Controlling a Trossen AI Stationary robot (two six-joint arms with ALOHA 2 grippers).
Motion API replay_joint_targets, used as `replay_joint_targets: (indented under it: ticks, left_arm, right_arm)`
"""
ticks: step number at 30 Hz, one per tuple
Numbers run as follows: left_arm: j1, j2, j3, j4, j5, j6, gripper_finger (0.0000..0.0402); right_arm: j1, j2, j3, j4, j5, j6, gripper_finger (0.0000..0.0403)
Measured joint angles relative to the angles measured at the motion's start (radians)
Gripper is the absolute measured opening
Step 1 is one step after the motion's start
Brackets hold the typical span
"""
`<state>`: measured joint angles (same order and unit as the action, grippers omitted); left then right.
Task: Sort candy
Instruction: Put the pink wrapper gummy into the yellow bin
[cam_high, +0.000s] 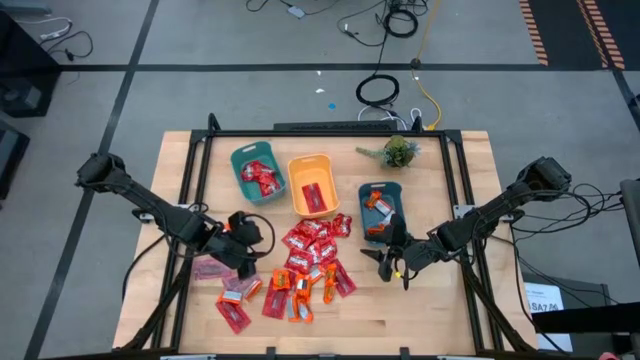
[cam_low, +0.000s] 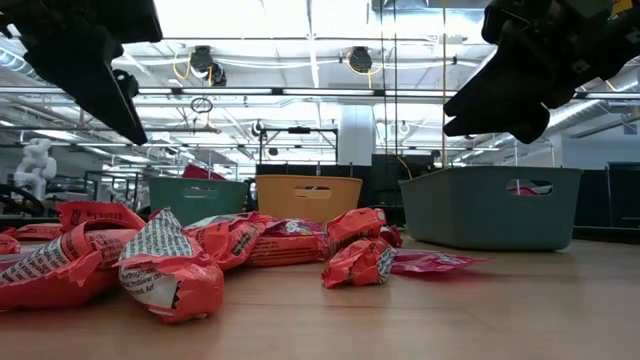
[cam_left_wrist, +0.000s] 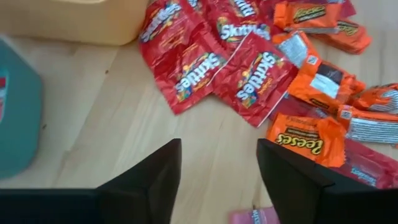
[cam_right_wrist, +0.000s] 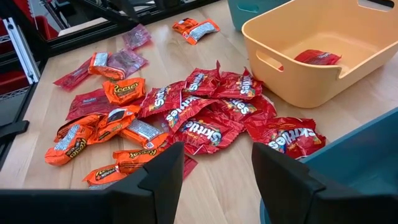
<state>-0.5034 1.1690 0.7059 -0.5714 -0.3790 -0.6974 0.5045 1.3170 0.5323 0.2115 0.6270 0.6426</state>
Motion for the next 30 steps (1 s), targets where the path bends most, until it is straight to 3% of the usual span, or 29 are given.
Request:
replay_joint_targets:
  ticks: [8, 16, 30]
  left_arm:
    - [0.005, 0.000, 0.000, -0.007, 0.038, -0.005, 0.0298]
    - [0.003, 0.000, 0.000, -0.029, 0.199, -0.124, 0.0302]
    - [-0.092, 0.000, -0.004, -0.253, 0.176, -0.275, 0.0302]
  right_arm:
    - [0.000, 0.000, 0.000, 0.000, 0.000, 0.000, 0.0180]
    - [0.000, 0.000, 0.000, 0.000, 0.000, 0.000, 0.0180]
    - [0.000, 0.000, 0.000, 0.000, 0.000, 0.000, 0.0180]
